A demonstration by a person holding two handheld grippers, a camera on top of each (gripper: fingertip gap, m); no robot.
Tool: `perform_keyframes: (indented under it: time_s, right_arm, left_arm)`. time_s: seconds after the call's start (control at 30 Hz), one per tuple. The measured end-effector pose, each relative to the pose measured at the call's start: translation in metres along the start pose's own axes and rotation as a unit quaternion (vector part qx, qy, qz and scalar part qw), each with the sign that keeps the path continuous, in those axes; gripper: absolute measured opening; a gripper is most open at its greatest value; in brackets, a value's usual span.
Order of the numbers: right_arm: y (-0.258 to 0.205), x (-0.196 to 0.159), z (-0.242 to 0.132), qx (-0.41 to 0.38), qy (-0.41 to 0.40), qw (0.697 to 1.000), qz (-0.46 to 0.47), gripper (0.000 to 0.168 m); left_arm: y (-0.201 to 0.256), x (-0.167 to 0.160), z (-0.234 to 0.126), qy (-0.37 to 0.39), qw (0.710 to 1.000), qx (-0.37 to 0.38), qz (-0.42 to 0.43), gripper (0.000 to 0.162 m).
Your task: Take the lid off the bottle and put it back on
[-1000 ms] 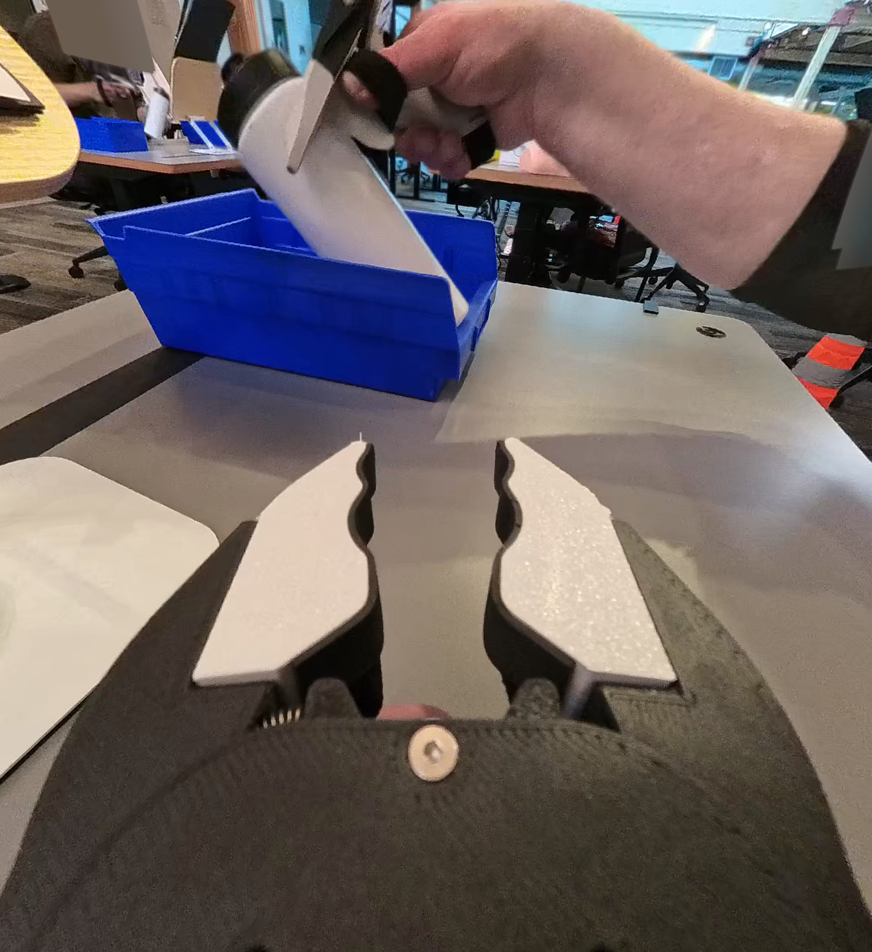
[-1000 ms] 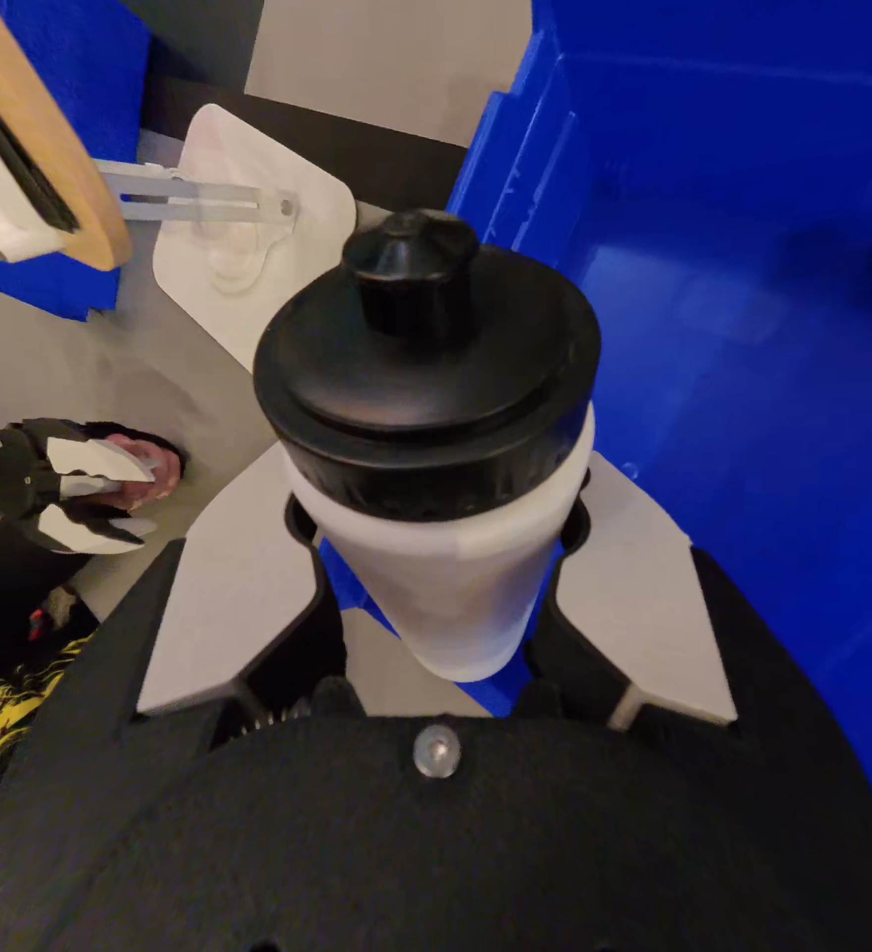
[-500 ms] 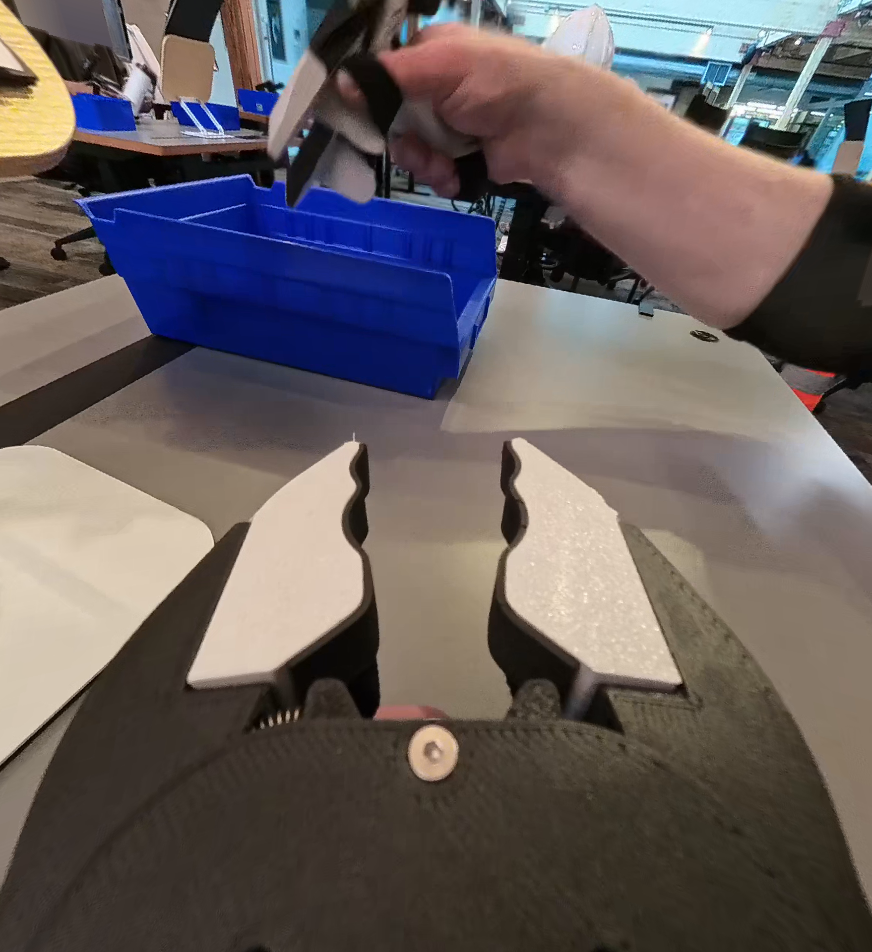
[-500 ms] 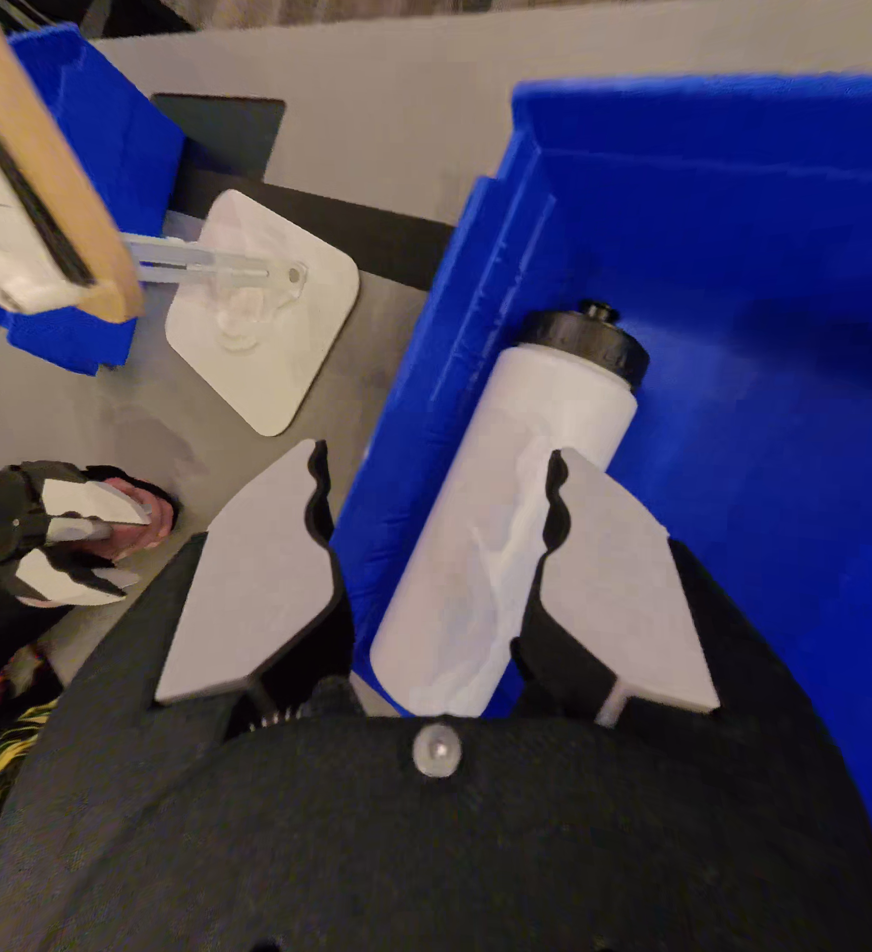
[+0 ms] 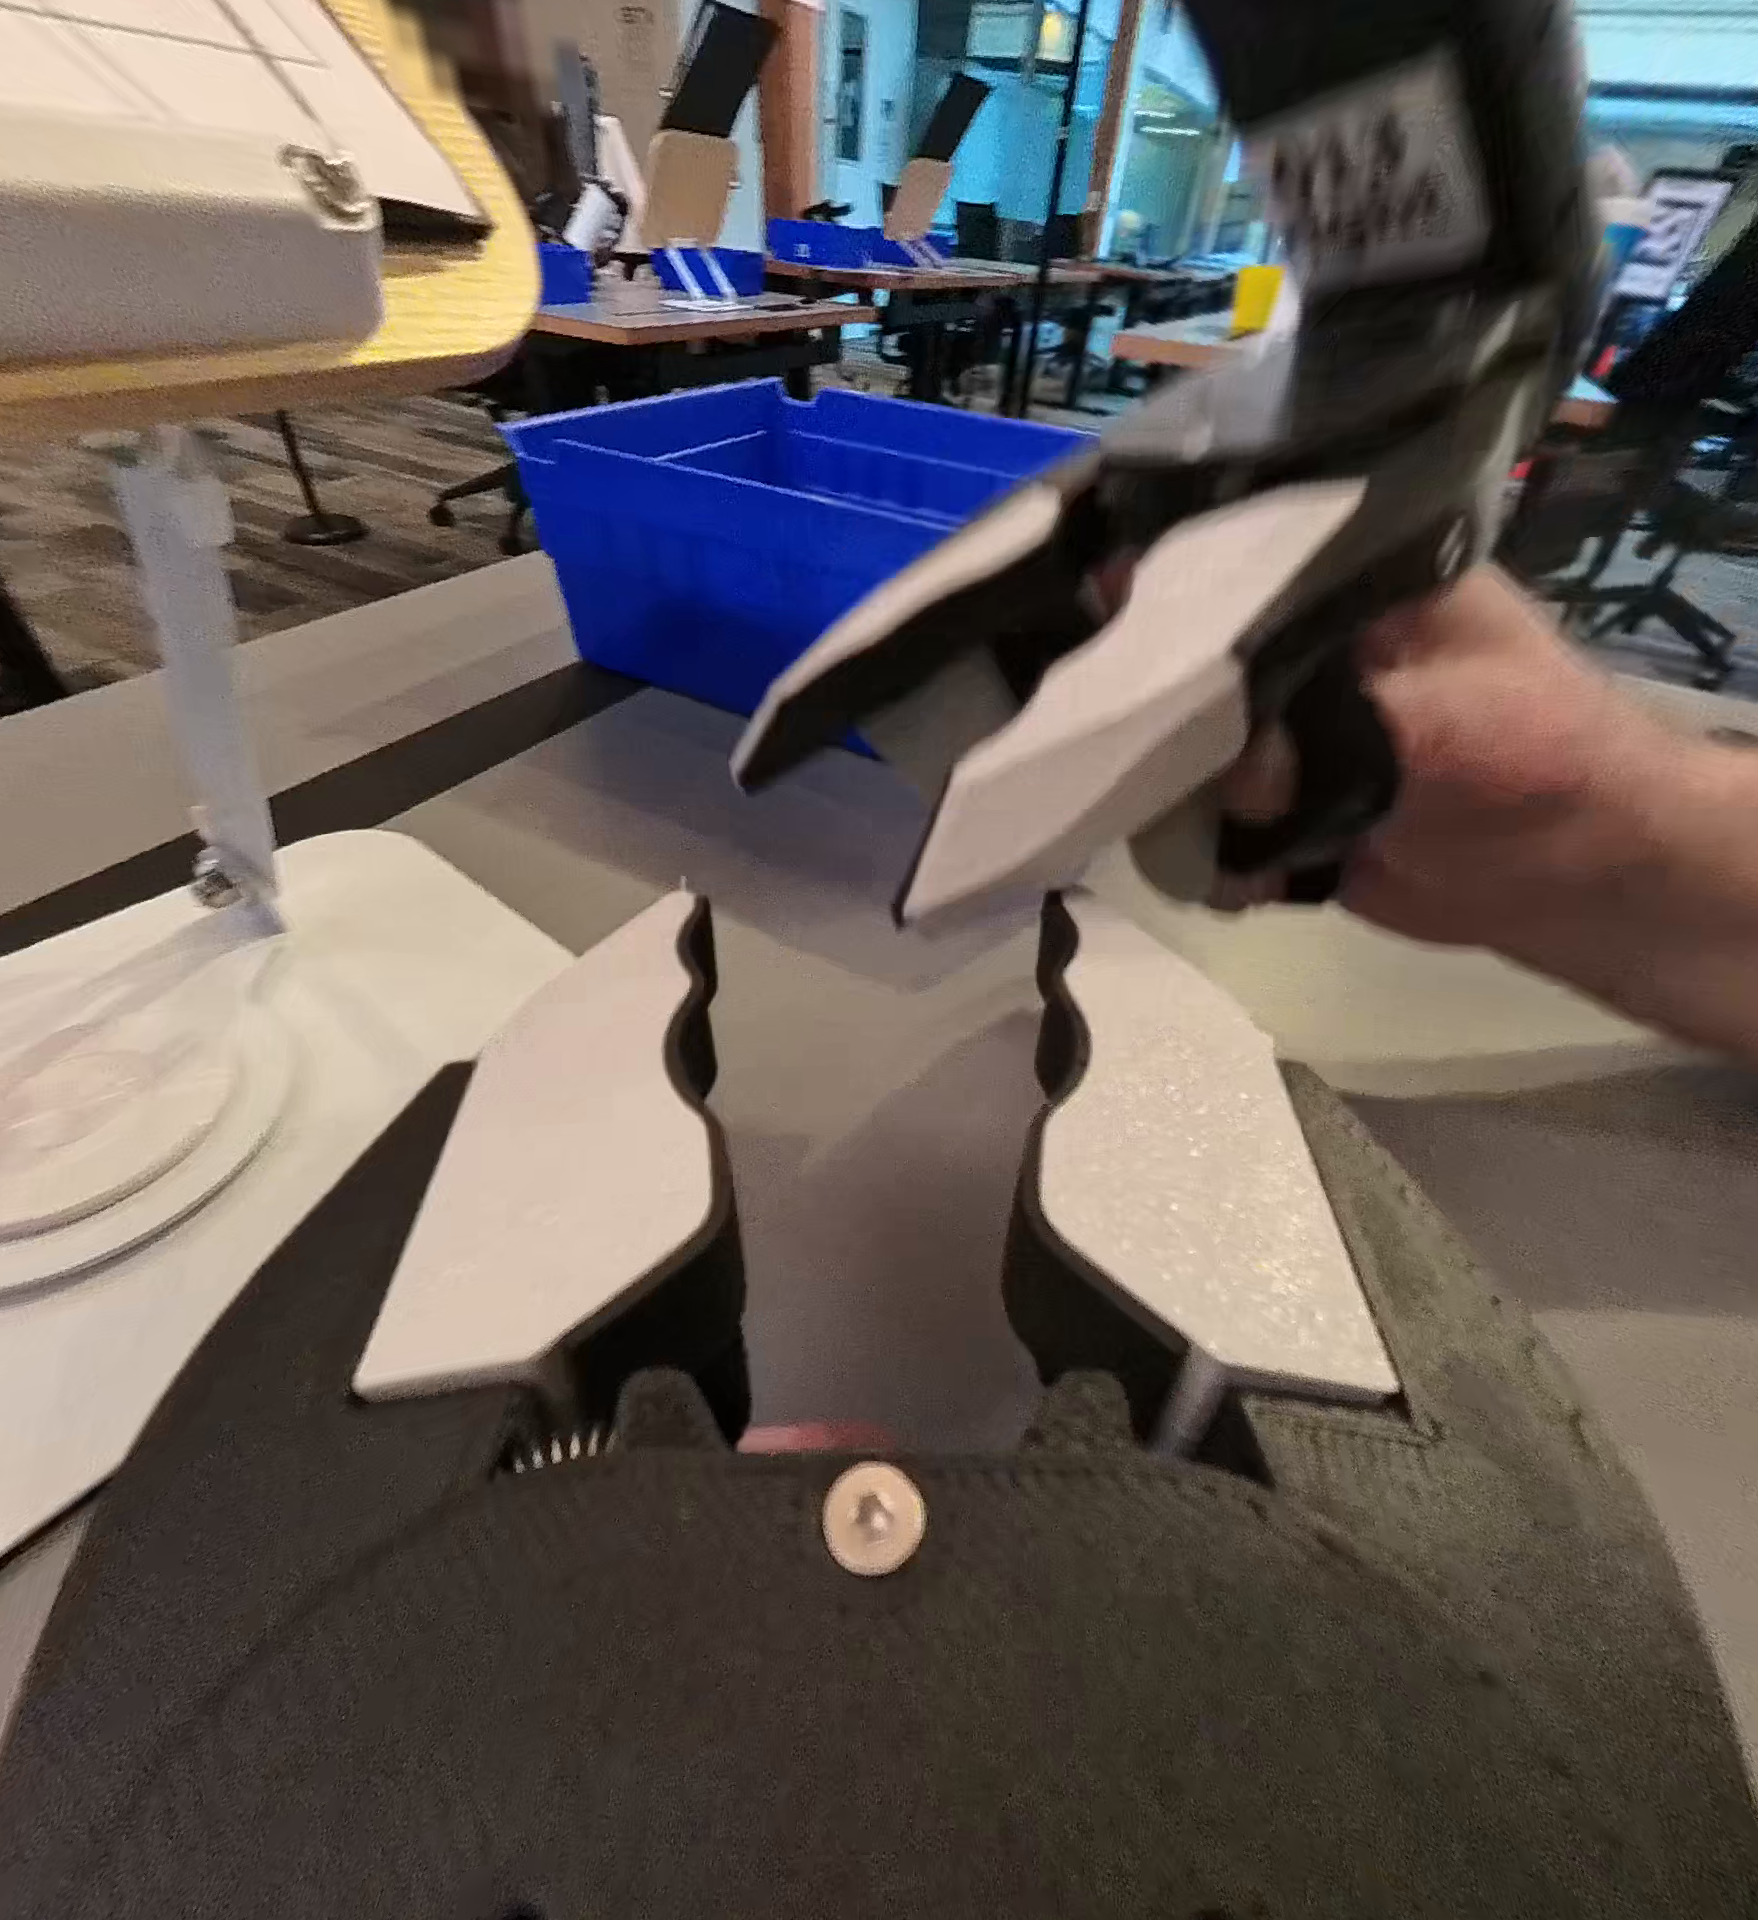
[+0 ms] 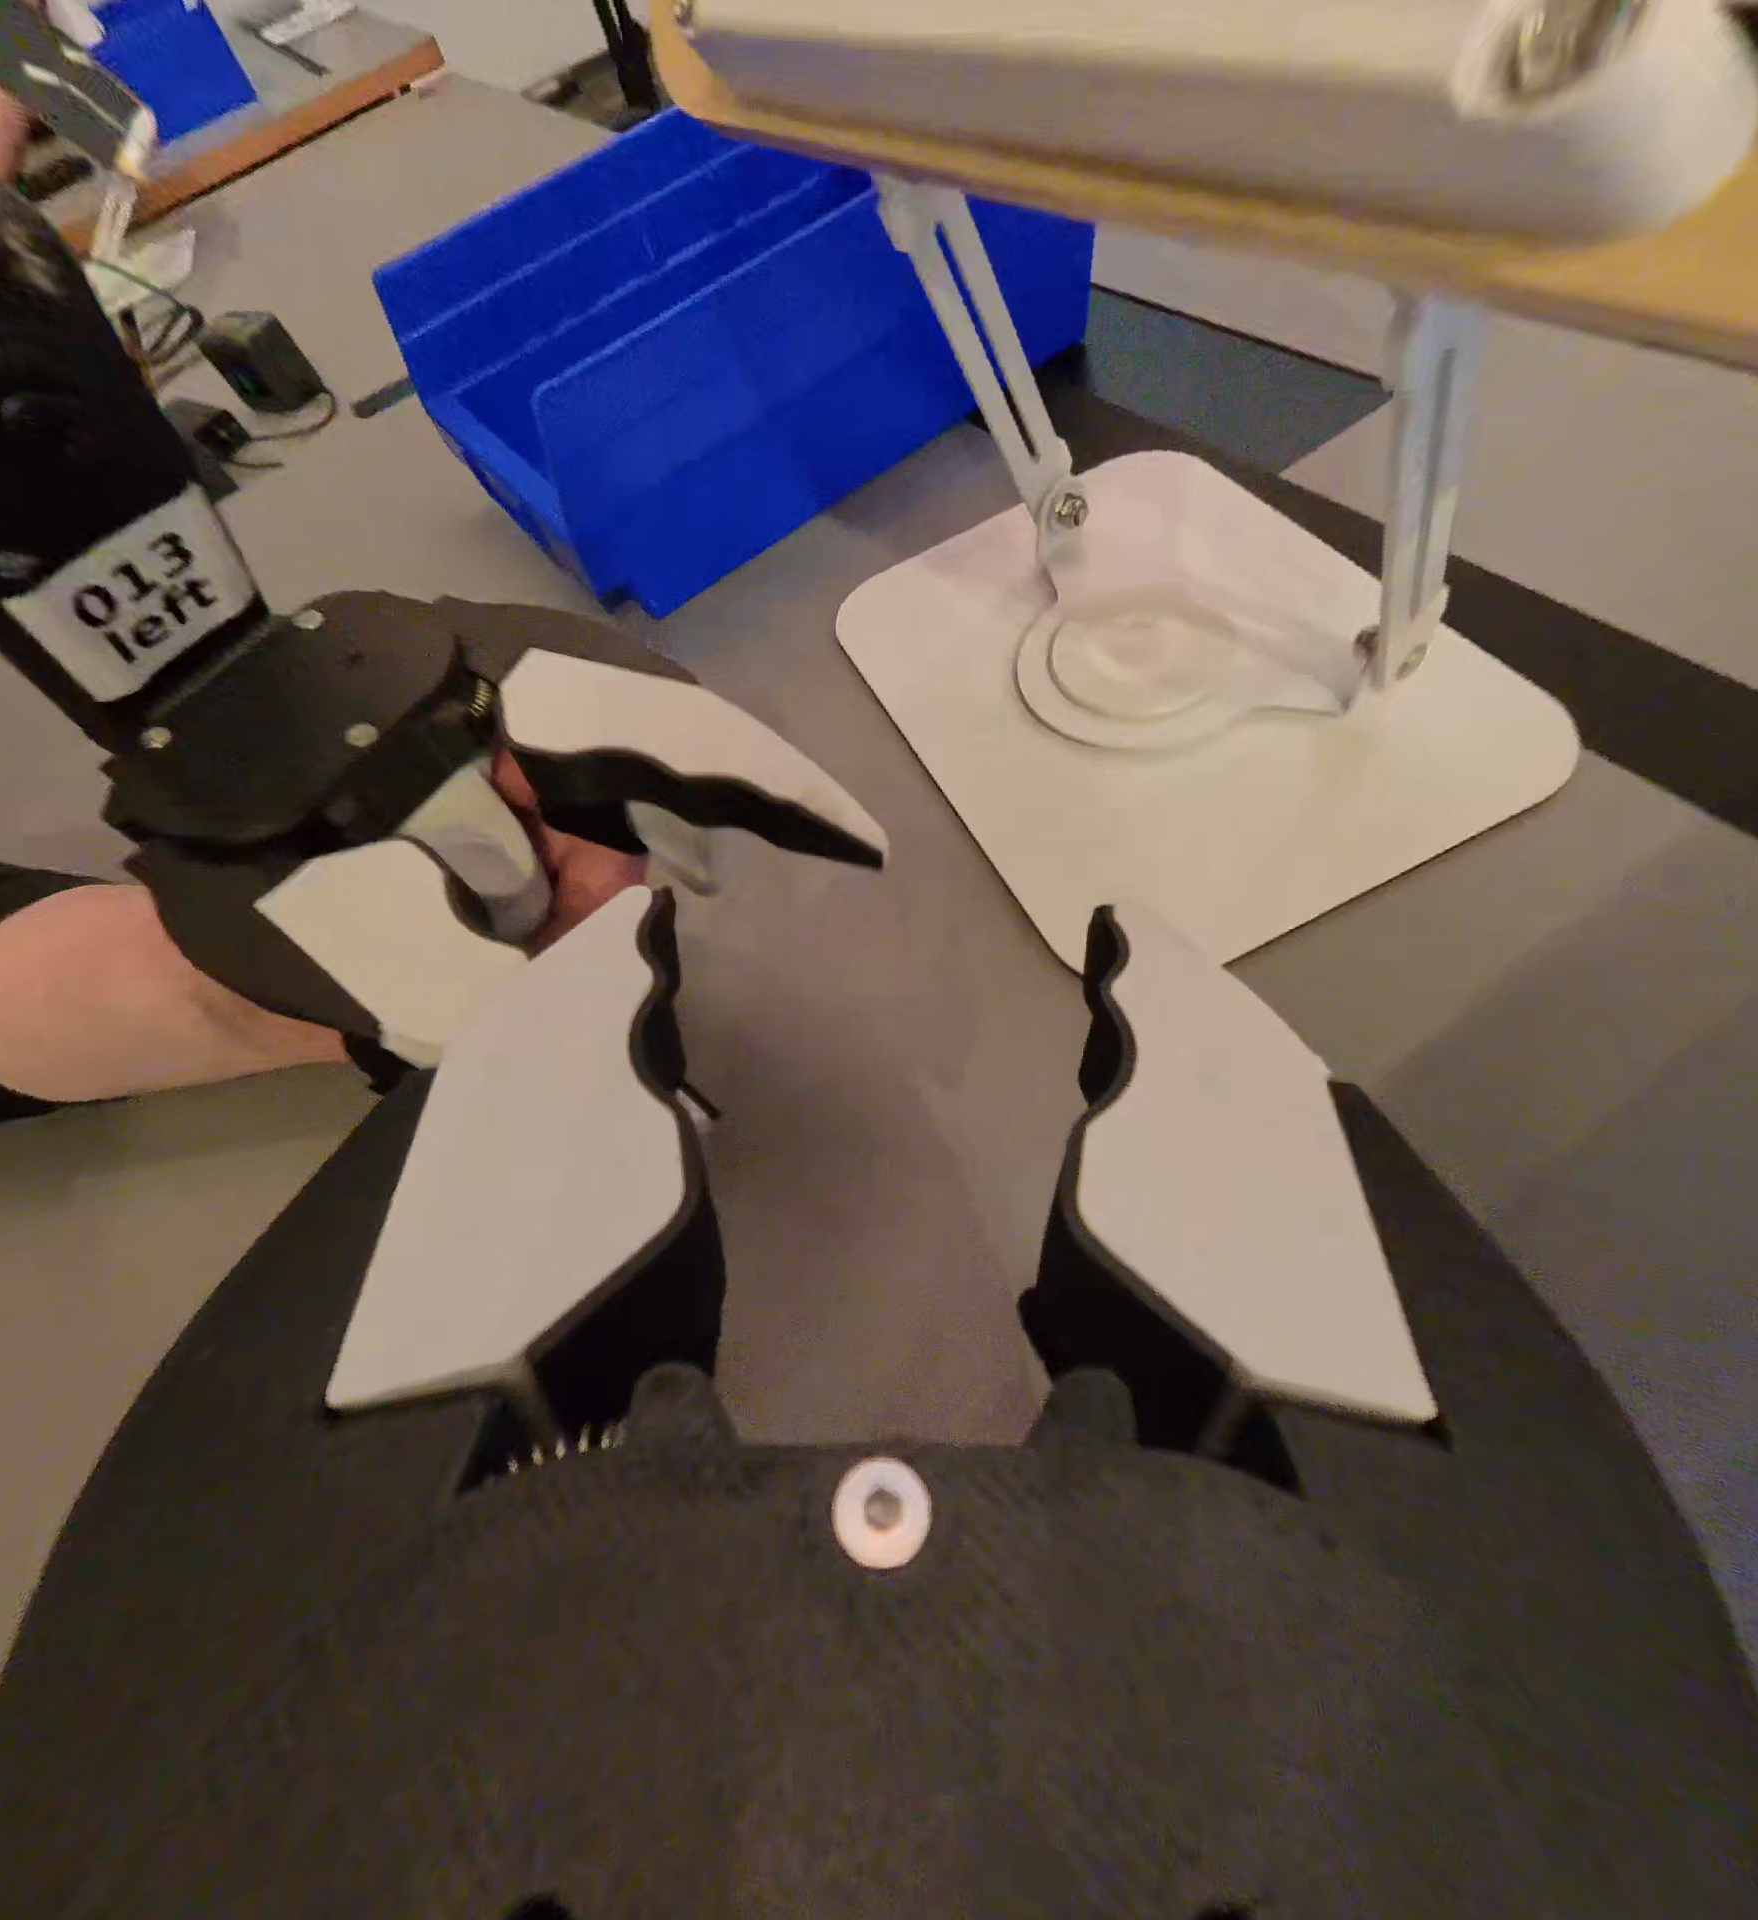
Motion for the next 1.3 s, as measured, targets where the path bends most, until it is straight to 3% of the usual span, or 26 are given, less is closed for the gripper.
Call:
perform_keyframes:
  time_s: [0.07, 0.2, 0.57, 1.07, 1.17, 1.3]
  right_arm:
    - [0.012, -0.013, 0.014, 0.061, 0.036, 0.996, 0.045, 0.076]
    - [0.032, -0.027, 0.026, 0.085, 0.015, 0.993, 0.085, 0.084]
    - [0.036, -0.028, 0.017, 0.020, 0.035, 0.998, 0.052, 0.091]
    - [0.030, -0.031, 0.029, -0.020, -0.023, 1.000, 0.002, 0.088]
    - [0.028, -0.029, 0.025, -0.036, -0.004, 0.999, -0.016, 0.089]
    - [0.002, -0.011, -0.003, -0.006, 0.053, 0.997, -0.058, 0.090]
  left_arm:
    - [-0.005, -0.001, 0.002, -0.013, 1.000, 0.016, -0.012, 0.069]
    - [-0.005, -0.003, 0.008, -0.040, 0.999, 0.027, -0.006, 0.076]
    - [-0.011, -0.004, 0.007, -0.040, 0.999, 0.018, -0.032, 0.083]
    - [-0.012, -0.004, 0.002, -0.024, 0.999, 0.031, -0.033, 0.086]
    - [-0.017, -0.003, -0.016, -0.007, 0.995, 0.096, -0.003, 0.084]
    - [-0.032, 0.011, -0.075, 0.038, 0.976, 0.211, 0.028, 0.084]
Point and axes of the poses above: each gripper's, where its closed fingertips meet, z out along the fingers, x out of its top, y = z × x across the jaws, the point moved 6 cm from there along -z, back along the fingers, and after that the axes turned 15 degrees about -y, right-handed, at the moved point
